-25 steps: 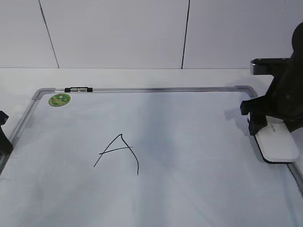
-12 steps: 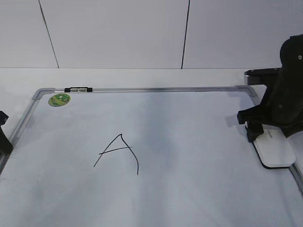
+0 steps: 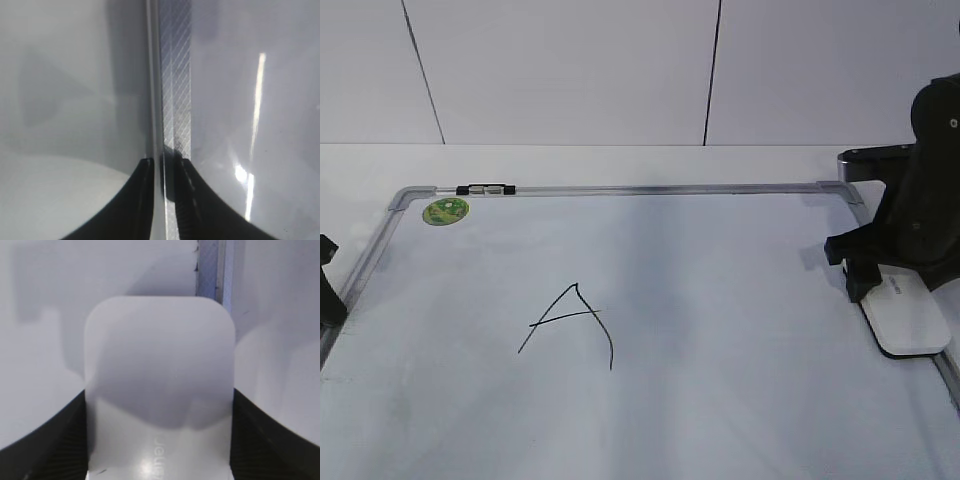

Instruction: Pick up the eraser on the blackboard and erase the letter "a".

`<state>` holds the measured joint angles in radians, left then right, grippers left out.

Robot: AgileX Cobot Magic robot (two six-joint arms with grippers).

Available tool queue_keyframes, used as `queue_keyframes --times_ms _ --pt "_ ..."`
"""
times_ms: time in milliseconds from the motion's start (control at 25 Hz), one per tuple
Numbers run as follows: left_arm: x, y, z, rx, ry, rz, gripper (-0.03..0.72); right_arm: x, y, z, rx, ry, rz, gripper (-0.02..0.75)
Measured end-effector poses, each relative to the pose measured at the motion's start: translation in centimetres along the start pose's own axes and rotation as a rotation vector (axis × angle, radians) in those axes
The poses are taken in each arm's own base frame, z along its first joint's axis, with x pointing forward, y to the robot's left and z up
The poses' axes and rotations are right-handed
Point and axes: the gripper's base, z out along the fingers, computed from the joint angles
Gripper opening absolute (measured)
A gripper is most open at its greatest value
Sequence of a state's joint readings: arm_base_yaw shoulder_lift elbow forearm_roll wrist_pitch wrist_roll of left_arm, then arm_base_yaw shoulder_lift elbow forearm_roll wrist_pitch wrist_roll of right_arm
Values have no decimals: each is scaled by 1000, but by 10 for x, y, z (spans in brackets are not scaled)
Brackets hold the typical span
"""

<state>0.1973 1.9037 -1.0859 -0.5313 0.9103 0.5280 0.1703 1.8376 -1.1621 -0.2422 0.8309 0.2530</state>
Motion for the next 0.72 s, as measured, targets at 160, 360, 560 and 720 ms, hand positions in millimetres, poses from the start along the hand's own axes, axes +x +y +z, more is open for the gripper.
queue_keyframes --times_ms 160,360,560,720 --pt "0 0 0 0 0 0 107 0 0 1 3 3 2 545" --pt "0 0 0 0 -1 0 107 0 0 1 4 6 2 545" --pt "0 0 0 0 -1 0 107 1 0 2 -1 13 8 574" --pt "0 0 0 -1 -2 0 107 1 1 2 -6 19 14 580"
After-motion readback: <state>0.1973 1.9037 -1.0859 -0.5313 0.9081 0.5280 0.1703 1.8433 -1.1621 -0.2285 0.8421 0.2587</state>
